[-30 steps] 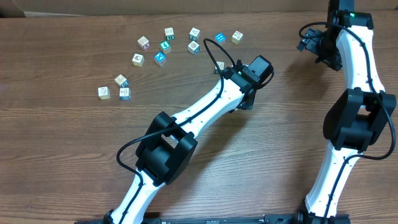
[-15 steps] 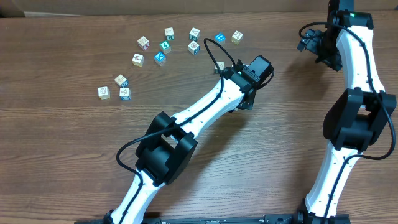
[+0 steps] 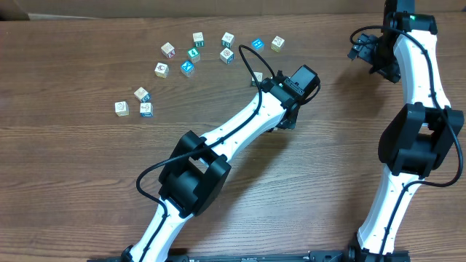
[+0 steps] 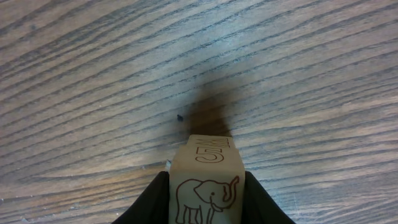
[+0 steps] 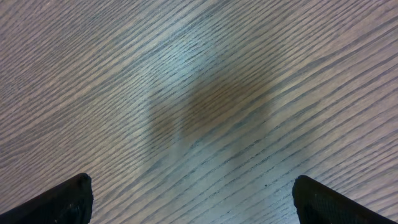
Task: Form a tower
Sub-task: 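Open the left gripper to release the 5 block on the S block, then raise the left arm and swing it toward the upper-left blocks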
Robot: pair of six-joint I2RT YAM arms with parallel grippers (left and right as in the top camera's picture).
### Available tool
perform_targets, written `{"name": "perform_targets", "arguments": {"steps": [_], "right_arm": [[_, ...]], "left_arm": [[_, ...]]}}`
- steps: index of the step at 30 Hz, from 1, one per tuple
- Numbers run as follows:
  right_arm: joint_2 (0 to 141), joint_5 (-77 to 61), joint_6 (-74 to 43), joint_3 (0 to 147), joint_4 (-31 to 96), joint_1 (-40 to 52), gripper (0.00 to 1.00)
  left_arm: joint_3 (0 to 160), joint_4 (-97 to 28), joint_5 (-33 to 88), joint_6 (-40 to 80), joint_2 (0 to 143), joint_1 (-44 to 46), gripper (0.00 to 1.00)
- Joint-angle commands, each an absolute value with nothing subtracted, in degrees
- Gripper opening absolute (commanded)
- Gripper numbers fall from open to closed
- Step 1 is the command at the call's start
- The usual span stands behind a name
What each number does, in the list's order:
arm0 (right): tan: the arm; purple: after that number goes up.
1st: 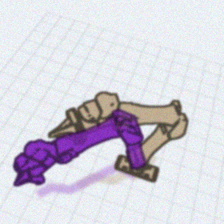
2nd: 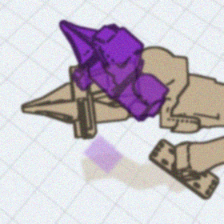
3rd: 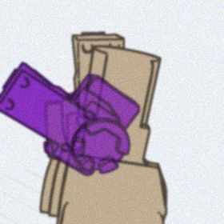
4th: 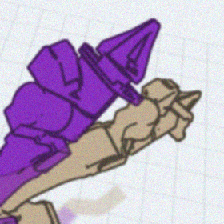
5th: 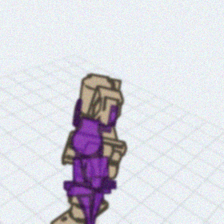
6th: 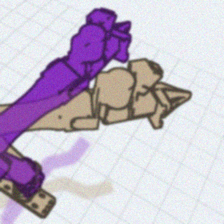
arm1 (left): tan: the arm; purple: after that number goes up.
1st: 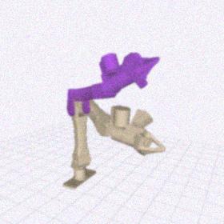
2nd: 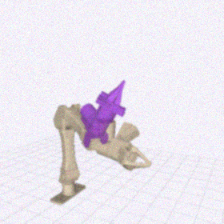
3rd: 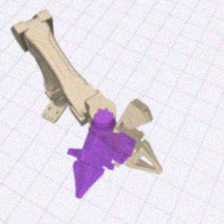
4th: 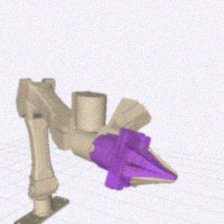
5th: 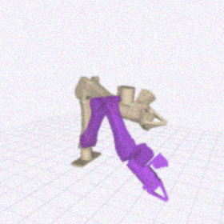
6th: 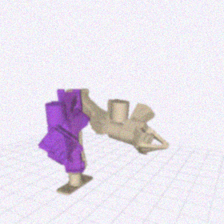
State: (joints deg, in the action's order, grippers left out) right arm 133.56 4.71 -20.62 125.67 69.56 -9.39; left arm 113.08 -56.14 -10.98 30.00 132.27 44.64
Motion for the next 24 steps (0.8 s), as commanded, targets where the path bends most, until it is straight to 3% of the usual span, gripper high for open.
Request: {"name": "perform_targets", "arguments": {"steps": [1, 12, 24], "right_arm": [[132.51, 4.89, -20.8, 126.34, 69.28, -9.72, 1.0], [132.51, 4.89, -20.8, 126.34, 69.28, -9.72, 1.0], [132.51, 4.89, -20.8, 126.34, 69.28, -9.72, 1.0]], "left_arm": [[113.75, -56.77, -10.46, 29.78, 132.99, 44.93, 0.28], [113.78, -56.77, -10.48, 29.78, 132.99, 44.93, 0.71], [137.78, -67.05, -10.48, 29.76, 132.99, 35.09, 0.74]]}}
